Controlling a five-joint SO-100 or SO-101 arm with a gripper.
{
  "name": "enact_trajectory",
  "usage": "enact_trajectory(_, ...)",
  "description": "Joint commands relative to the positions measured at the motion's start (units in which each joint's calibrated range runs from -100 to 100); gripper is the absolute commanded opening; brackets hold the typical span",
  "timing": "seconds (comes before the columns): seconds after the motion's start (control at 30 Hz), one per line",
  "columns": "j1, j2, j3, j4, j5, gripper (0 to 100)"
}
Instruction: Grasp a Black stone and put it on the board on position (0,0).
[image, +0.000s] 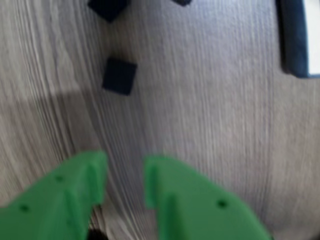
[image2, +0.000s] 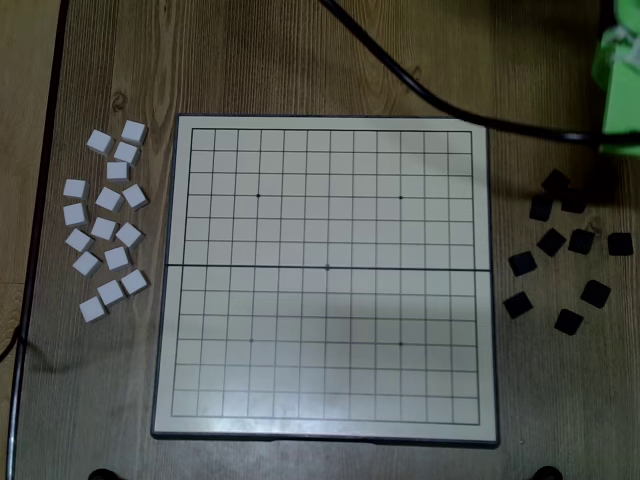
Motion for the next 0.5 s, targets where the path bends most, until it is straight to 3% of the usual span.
enact_trajectory(0.0, 0.51, -0.19, -0.91, -4.68, -0.49, 6)
enact_trajectory(0.47, -0.49, 0.15, 4.01, -7.74, -2.15, 6)
